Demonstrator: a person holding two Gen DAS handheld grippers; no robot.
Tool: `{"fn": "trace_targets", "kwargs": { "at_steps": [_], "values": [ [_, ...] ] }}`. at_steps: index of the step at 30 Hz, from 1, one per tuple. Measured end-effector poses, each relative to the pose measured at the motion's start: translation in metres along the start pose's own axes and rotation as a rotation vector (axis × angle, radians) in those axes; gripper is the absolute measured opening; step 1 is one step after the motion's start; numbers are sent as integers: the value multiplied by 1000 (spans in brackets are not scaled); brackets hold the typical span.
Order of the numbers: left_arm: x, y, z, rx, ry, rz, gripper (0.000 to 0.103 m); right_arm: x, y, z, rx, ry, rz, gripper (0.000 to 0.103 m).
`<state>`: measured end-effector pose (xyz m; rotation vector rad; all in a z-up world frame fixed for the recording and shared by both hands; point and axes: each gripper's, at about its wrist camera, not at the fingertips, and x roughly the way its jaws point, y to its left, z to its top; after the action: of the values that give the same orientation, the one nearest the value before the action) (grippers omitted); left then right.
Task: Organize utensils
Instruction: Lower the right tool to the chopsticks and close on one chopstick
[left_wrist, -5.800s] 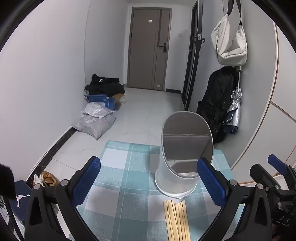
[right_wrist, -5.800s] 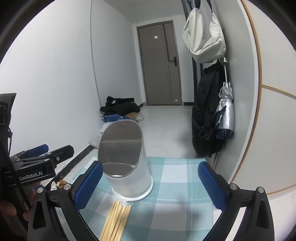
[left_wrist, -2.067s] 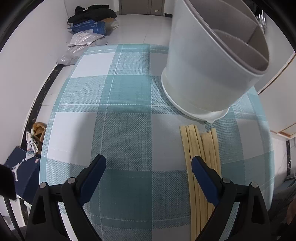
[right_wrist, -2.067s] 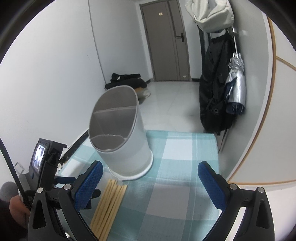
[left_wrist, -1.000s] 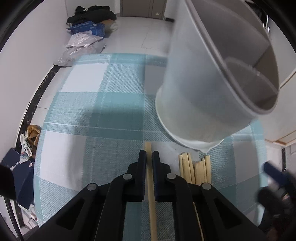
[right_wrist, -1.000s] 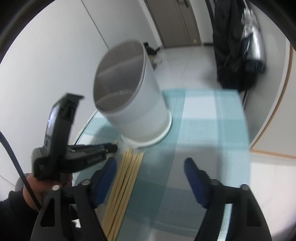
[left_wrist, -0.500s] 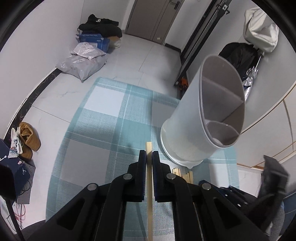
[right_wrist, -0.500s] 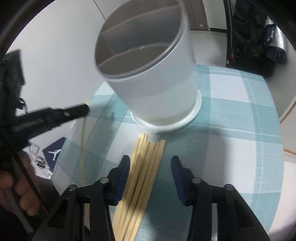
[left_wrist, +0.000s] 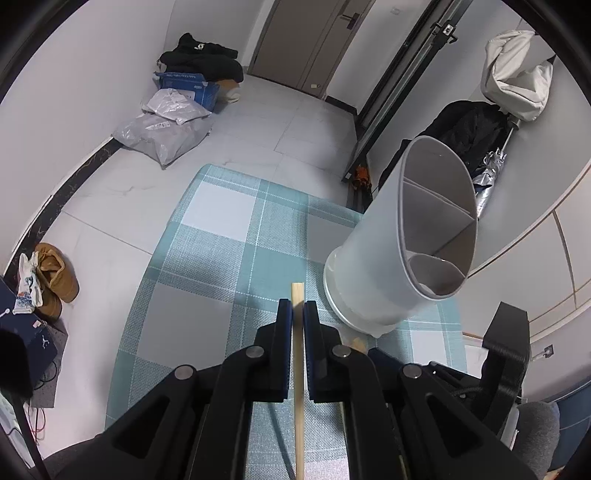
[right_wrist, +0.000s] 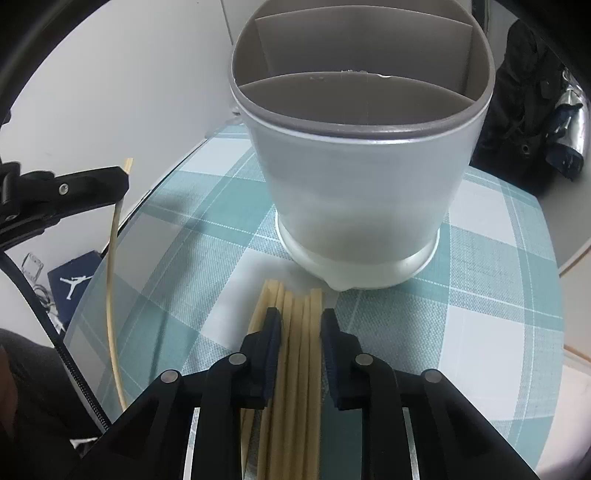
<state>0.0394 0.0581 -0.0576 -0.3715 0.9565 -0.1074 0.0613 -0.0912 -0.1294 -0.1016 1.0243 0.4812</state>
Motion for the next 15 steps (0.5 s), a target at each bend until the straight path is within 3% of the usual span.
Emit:
{"fn": "trace_targets", "kwargs": {
  "at_steps": [1,15],
  "values": [
    [-2,0,0,3,-2,-2,3,-3,0,-1,4,-1,1,4],
    [-14,-12,-3,33,-41,-36,3,-50,-39,4,143,-147,154,4]
  ]
}}
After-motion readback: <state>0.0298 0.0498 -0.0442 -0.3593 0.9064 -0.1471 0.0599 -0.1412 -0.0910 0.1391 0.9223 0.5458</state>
